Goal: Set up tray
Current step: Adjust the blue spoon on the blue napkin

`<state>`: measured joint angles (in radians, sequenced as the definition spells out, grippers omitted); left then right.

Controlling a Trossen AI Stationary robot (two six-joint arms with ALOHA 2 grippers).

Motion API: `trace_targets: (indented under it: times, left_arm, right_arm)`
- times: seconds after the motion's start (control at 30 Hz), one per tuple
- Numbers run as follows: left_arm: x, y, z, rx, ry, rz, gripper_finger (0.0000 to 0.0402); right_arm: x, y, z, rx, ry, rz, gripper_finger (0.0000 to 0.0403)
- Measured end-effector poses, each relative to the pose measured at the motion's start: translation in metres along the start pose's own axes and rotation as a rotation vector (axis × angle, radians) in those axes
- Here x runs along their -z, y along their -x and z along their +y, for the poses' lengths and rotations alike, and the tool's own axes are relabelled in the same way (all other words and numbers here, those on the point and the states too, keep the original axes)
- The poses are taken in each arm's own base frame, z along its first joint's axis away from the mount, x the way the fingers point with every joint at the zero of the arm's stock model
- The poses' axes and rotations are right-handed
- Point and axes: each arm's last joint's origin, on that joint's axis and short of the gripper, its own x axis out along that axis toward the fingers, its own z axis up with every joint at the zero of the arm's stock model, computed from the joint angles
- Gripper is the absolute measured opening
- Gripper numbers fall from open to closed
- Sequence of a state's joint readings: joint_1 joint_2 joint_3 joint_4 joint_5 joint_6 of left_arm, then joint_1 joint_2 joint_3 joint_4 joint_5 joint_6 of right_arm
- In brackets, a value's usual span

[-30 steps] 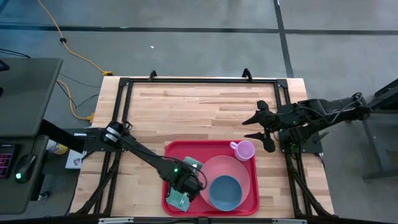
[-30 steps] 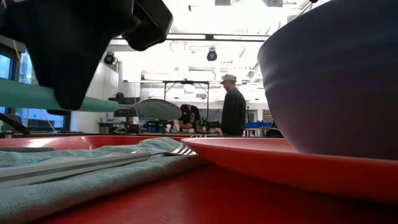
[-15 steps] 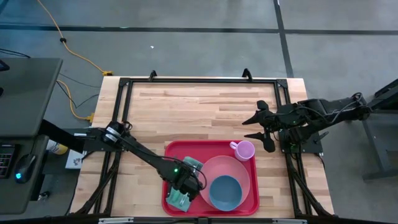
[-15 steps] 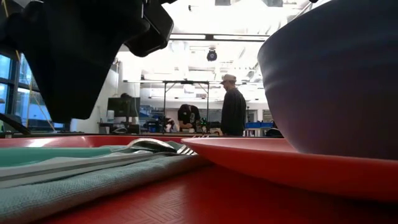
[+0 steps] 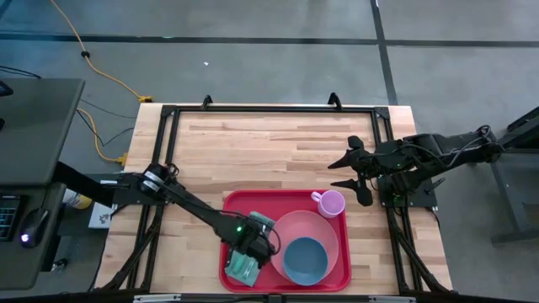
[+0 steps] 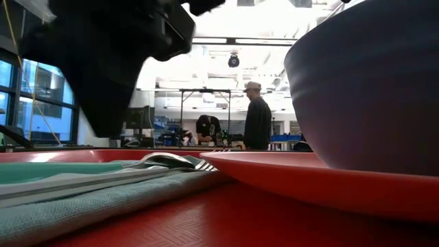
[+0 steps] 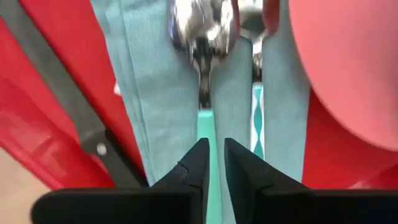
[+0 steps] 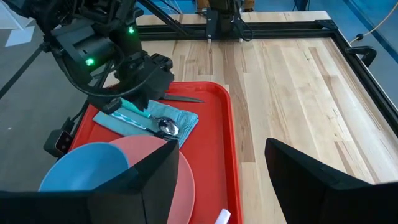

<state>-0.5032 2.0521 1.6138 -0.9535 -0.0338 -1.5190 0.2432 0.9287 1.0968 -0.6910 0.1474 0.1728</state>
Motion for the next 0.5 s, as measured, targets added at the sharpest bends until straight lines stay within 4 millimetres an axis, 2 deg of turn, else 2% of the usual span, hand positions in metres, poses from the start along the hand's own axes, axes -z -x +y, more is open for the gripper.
trace_targets:
  times: [0.27, 0.4, 0.5]
  left_arm:
    - [-0.032, -0.007, 0.006, -0.010, -0.070, -0.033, 0.0056]
    - [-0.044, -0.007, 0.006, 0.009, -0.102, -0.009, 0.0060]
    - [-0.046, -0.007, 0.005, 0.025, -0.115, 0.019, 0.0074]
  right_arm:
    - [0.000, 0.000, 0.000, 0.000, 0.002, 0.000, 0.0218]
    - [0.001, 0.000, 0.000, 0.001, 0.003, 0.011, 0.0218]
    - [0.002, 0.000, 0.000, 0.003, 0.005, 0.024, 0.0218]
